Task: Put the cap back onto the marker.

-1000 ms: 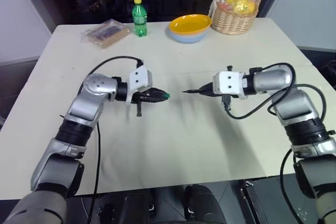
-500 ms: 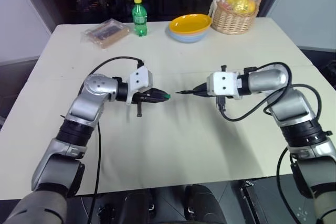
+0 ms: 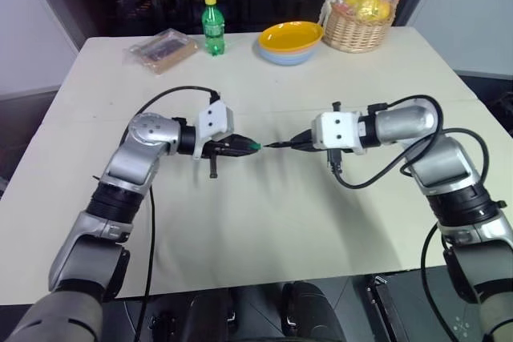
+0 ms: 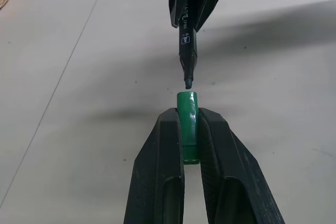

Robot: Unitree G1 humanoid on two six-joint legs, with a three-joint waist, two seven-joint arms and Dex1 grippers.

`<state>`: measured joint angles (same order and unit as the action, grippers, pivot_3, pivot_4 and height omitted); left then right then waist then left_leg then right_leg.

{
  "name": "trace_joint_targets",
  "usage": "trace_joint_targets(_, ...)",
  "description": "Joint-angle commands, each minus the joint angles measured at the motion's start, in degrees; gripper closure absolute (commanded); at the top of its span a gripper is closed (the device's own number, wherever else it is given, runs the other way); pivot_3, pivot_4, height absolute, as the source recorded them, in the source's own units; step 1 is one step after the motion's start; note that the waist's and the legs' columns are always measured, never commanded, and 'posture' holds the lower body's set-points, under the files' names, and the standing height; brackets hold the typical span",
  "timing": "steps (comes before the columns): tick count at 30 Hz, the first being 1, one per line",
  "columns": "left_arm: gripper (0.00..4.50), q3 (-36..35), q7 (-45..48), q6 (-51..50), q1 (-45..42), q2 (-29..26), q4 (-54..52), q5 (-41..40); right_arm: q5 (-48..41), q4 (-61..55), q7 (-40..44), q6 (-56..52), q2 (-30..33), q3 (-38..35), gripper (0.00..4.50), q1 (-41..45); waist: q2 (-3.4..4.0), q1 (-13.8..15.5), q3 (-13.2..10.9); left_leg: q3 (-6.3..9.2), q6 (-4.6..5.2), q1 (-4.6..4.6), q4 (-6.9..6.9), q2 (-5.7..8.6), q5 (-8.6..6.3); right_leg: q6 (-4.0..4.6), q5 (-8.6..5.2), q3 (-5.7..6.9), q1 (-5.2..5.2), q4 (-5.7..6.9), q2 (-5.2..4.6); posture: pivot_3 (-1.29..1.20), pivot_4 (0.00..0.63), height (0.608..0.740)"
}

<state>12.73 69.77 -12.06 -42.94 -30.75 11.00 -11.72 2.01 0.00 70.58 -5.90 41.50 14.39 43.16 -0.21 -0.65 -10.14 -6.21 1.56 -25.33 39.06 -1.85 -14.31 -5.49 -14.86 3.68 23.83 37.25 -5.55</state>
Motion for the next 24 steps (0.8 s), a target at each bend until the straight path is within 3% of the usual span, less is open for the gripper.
trace_joint_targets(1, 4.50, -0.42, 0.15, -0.04, -1.21, 0.05, -1.56, -0.11, -0.87, -2.49, -0.30, -0.10, -0.40, -0.42, 4.47, 1.50, 0.00, 0.00, 0.00, 0.00, 0.00, 0.00, 0.00, 0.00, 0.00, 0.00, 0.00, 0.00, 0.00, 0.00, 0.00, 0.00, 0.150, 0.740)
trace_joint_targets(24, 4.50, 0.32, 1.05, -1.05, -0.55, 0.38, -3.02, -0.02, -1.64, -5.57, -0.51, -1.80, -1.32, 0.14, 4.47, 1.45, 0.00, 0.01, 0.00, 0.00, -0.01, -0.01, 0.00, 0.00, 0.01, 0.00, 0.00, 0.00, 0.00, 0.00, 0.00, 0.00, 0.150, 0.740)
